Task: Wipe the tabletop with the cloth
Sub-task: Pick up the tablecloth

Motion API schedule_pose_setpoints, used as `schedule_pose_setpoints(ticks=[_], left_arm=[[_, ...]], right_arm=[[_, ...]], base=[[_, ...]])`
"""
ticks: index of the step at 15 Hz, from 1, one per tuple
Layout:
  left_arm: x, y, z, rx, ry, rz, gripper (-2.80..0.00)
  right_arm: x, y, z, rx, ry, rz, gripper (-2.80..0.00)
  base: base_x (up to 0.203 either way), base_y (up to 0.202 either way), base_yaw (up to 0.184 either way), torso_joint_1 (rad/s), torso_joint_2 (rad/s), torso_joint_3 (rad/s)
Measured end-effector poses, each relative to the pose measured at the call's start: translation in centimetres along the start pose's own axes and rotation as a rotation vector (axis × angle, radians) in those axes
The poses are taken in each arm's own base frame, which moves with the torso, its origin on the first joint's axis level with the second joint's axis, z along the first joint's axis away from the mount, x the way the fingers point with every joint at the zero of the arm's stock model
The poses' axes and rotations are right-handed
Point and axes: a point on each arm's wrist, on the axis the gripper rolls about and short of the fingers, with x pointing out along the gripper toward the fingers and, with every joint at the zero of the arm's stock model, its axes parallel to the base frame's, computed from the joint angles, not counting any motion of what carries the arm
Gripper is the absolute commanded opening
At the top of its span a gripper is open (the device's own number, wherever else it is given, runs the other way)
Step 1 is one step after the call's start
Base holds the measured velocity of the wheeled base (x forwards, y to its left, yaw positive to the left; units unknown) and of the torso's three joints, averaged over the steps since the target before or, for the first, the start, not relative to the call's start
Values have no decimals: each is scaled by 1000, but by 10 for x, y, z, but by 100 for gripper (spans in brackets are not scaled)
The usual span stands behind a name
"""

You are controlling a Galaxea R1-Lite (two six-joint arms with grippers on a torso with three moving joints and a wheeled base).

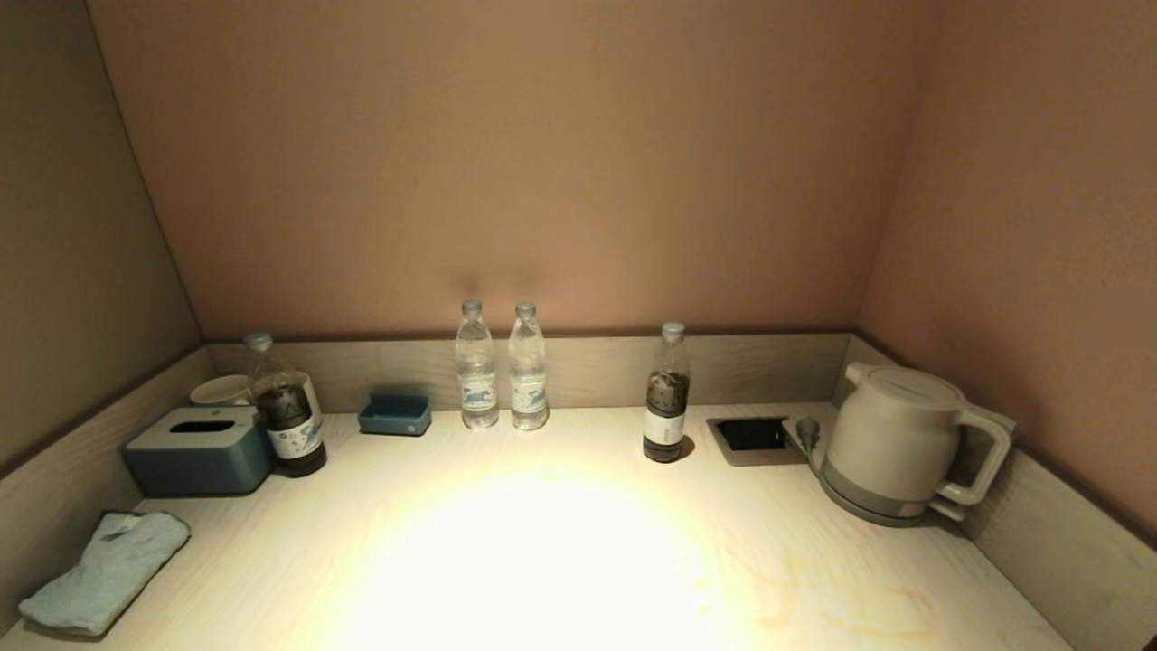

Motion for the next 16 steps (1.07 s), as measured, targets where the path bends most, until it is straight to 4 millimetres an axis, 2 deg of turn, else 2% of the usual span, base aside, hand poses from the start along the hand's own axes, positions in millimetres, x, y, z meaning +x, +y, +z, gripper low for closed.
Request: schedule_pose_setpoints(ticks=[9, 13, 16], left_arm=[[-2, 0, 6, 5, -11, 3, -280], [-12, -1, 34, 4, -23, 17, -280], [-4, 0, 60, -38, 53, 87, -280]], right_arm=[[0, 0, 0, 1, 0, 0, -280], [0, 0, 0, 0, 1, 0, -280], [0, 0, 0, 0, 1, 1, -280]], base=[[0, 0, 0, 0, 0, 0], [0, 0, 0, 0, 0, 0], [0, 0, 0, 0, 0, 0]])
